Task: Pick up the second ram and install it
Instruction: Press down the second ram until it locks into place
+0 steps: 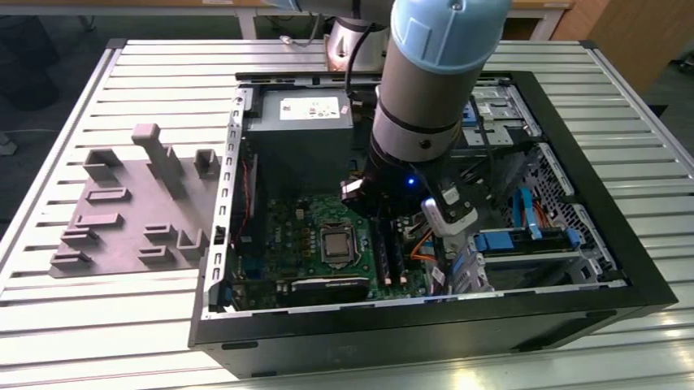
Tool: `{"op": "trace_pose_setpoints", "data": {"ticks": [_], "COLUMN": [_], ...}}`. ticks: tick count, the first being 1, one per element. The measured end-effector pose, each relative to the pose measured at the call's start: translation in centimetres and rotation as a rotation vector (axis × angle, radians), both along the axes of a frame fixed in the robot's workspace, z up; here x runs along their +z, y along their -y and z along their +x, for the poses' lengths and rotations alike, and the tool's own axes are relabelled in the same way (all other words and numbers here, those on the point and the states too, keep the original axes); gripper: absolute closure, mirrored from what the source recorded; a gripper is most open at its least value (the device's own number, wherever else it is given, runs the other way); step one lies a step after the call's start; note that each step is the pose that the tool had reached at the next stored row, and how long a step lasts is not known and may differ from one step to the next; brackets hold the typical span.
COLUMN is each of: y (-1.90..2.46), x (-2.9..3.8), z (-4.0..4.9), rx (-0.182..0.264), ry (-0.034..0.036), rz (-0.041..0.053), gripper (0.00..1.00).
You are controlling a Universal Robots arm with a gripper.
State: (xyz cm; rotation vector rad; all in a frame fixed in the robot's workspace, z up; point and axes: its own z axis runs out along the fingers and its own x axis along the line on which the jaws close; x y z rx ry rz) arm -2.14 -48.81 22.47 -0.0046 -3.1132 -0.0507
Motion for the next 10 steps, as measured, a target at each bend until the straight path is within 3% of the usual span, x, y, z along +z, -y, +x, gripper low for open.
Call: {"op": "trace_pose_setpoints", "data": {"ticks": [4,10], "y": [0.01,0.01], "x": [1.0,1.03], "z": [0.0,0.0], "rx": [0.0,0.0], "ry": [-0.0002,-0.0002], "rz": [-0.0008,-0.0006], "gripper": [0.89,0.89]}}
